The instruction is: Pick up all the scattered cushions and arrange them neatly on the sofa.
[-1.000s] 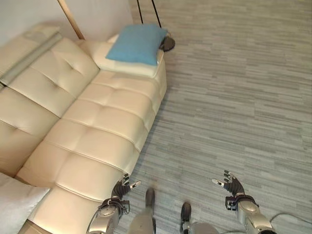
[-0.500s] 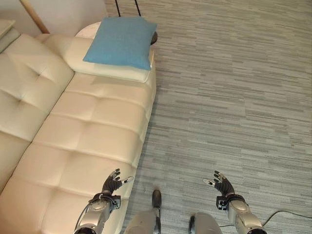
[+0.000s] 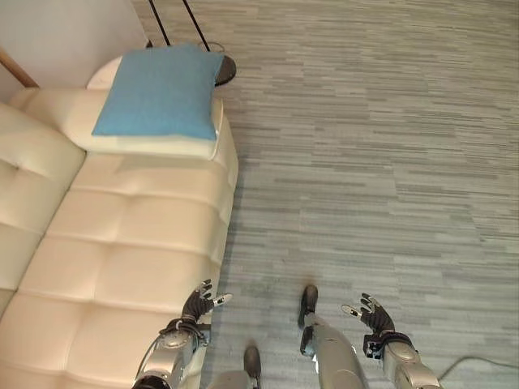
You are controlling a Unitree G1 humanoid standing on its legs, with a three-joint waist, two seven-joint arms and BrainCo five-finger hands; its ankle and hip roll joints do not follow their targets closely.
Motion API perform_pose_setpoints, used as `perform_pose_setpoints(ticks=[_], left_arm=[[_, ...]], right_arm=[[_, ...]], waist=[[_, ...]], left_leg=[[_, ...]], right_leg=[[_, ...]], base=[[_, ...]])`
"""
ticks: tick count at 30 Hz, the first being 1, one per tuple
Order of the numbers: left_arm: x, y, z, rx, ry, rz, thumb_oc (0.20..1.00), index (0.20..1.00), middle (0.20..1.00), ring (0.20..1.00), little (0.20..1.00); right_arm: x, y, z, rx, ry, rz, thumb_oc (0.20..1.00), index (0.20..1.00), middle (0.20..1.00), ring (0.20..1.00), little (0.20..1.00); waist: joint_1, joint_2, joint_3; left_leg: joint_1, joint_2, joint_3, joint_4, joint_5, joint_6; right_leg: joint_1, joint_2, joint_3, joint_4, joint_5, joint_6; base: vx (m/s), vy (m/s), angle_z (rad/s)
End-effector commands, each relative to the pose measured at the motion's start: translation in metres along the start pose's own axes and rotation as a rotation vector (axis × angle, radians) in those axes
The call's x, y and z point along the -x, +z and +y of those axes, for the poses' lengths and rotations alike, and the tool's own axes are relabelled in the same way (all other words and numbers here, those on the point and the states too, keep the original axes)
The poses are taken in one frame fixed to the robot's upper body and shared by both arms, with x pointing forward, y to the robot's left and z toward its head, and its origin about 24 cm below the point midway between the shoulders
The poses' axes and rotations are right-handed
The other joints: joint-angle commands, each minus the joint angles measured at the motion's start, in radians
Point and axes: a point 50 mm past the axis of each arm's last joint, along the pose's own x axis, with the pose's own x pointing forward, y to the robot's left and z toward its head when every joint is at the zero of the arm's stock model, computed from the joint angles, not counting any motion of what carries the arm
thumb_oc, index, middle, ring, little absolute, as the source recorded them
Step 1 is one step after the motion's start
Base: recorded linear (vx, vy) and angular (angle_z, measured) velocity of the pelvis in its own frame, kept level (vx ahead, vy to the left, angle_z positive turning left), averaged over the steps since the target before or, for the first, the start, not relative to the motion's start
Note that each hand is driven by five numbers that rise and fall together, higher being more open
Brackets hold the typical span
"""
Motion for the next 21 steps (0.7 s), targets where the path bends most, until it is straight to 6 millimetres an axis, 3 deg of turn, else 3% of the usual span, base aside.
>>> perform_pose_setpoints(ticks=[1,2,4,5,6,7,8,9,10,11,12,15,20,21], left_arm=[[-0.003,0.024,-0.002,-0.033,-0.026,-0.108,1.000,1.000,1.000,1.000,1.000],[-0.003,0.024,-0.002,-0.036,-0.025,-0.108,1.000,1.000,1.000,1.000,1.000],[-0.004,0.024,-0.002,-0.035,-0.021,-0.105,1.000,1.000,1.000,1.000,1.000],[-0.005,0.023,0.000,-0.037,-0.013,-0.097,1.000,1.000,1.000,1.000,1.000],[-0.004,0.021,0.001,-0.038,-0.009,-0.089,1.000,1.000,1.000,1.000,1.000],[-0.004,0.019,0.001,-0.039,-0.005,-0.081,1.000,1.000,1.000,1.000,1.000],[-0.003,0.017,0.001,-0.042,-0.003,-0.076,1.000,1.000,1.000,1.000,1.000],[-0.003,0.017,0.001,-0.042,-0.003,-0.076,1.000,1.000,1.000,1.000,1.000],[-0.003,0.017,0.002,-0.051,0.001,-0.075,1.000,1.000,1.000,1.000,1.000],[-0.003,0.017,0.002,-0.051,0.001,-0.075,1.000,1.000,1.000,1.000,1.000],[-0.004,0.018,0.005,-0.062,0.010,-0.079,1.000,1.000,1.000,1.000,1.000],[-0.002,0.013,0.010,-0.075,0.024,-0.060,1.000,1.000,1.000,1.000,1.000],[0.000,0.006,0.018,-0.067,0.044,-0.032,1.000,1.000,1.000,1.000,1.000],[0.001,0.006,0.023,-0.066,0.054,-0.030,1.000,1.000,1.000,1.000,1.000]], right_arm=[[-0.001,0.020,-0.004,-0.006,0.007,-0.097,1.000,1.000,1.000,1.000,1.000],[-0.002,0.022,-0.006,0.013,-0.001,-0.104,1.000,1.000,1.000,1.000,1.000],[-0.002,0.024,-0.007,0.018,-0.003,-0.105,1.000,1.000,1.000,1.000,1.000],[-0.003,0.026,-0.009,0.025,-0.010,-0.112,1.000,1.000,1.000,1.000,1.000],[-0.003,0.027,-0.010,0.034,-0.012,-0.114,1.000,1.000,1.000,1.000,1.000],[-0.003,0.028,-0.012,0.046,-0.018,-0.117,1.000,1.000,1.000,1.000,1.000],[-0.004,0.029,-0.011,0.059,-0.017,-0.119,1.000,1.000,1.000,1.000,1.000],[-0.004,0.029,-0.011,0.059,-0.017,-0.120,1.000,1.000,1.000,1.000,1.000],[-0.005,0.032,-0.013,0.079,-0.030,-0.127,1.000,1.000,1.000,1.000,1.000],[-0.005,0.032,-0.013,0.079,-0.030,-0.127,1.000,1.000,1.000,1.000,1.000],[-0.005,0.031,-0.014,0.092,-0.040,-0.120,1.000,1.000,1.000,1.000,1.000],[-0.004,0.025,-0.013,0.110,-0.033,-0.098,1.000,1.000,1.000,1.000,1.000],[-0.003,0.017,-0.002,0.103,0.010,-0.069,1.000,1.000,1.000,1.000,1.000],[-0.003,0.015,0.002,0.102,0.027,-0.059,1.000,1.000,1.000,1.000,1.000]], waist=[[-0.005,-0.015,-0.006],[0.011,-0.016,0.008],[0.017,-0.027,0.009],[0.038,-0.032,0.015],[0.045,-0.033,0.014],[0.055,-0.030,0.013],[0.070,-0.021,0.012],[0.069,-0.022,0.010],[0.096,-0.007,0.014],[0.096,-0.008,0.015],[0.115,-0.007,0.014],[0.120,-0.004,-0.009],[0.133,-0.053,-0.038],[0.137,-0.071,-0.036]], left_leg=[[-0.108,-0.033,0.007,0.348,0.005,-0.042],[-0.182,-0.023,0.007,0.448,0.036,-0.040],[-0.231,-0.030,0.009,0.463,0.029,-0.029],[-0.277,-0.022,0.020,0.382,-0.016,-0.005],[-0.290,-0.024,0.017,0.324,-0.026,0.001],[-0.318,-0.027,0.010,0.267,0.003,0.000],[-0.342,-0.017,-0.002,0.166,0.069,-0.009],[-0.341,-0.019,-0.003,0.159,0.075,-0.008],[-0.378,0.004,-0.010,-0.008,0.183,-0.031],[-0.377,0.004,-0.010,-0.010,0.184,-0.031],[-0.413,0.011,-0.008,-0.095,0.217,-0.042],[-0.394,0.030,0.022,-0.108,0.264,-0.043],[-0.394,0.001,0.022,-0.013,0.215,-0.002],[-0.372,-0.010,0.030,0.003,0.182,0.022]], right_leg=[[0.096,-0.013,0.028,-0.069,-0.087,0.065],[0.137,-0.004,0.039,-0.073,-0.123,0.042],[0.149,-0.011,0.048,-0.073,-0.136,0.038],[0.189,-0.011,0.070,-0.077,-0.163,0.044],[0.200,-0.014,0.076,-0.078,-0.174,0.047],[0.219,-0.009,0.079,-0.083,-0.184,0.049],[0.244,0.006,0.086,-0.093,-0.198,0.049],[0.242,0.004,0.085,-0.094,-0.196,0.049],[0.291,0.027,0.091,-0.108,-0.217,0.049],[0.292,0.026,0.091,-0.108,-0.217,0.049],[0.331,0.034,0.100,-0.122,-0.232,0.054],[0.391,0.034,0.114,-0.133,-0.255,0.073],[0.383,-0.018,0.148,-0.030,-0.269,0.100],[0.332,-0.042,0.154,0.102,-0.259,0.121]], base=[[0.24,-0.136,-0.06],[0.25,-0.105,-0.25],[0.29,-0.063,-0.40],[0.35,0.025,-0.16],[0.47,0.050,-0.06],[0.37,0.089,-0.11],[0.25,0.065,-0.15],[0.37,0.109,-0.16],[0.24,0.068,-0.07],[0.47,0.143,-0.41],[0.36,0.131,-0.43],[0.44,0.188,-0.25],[0.32,0.174,-0.22],[0.25,0.186,-0.14]])
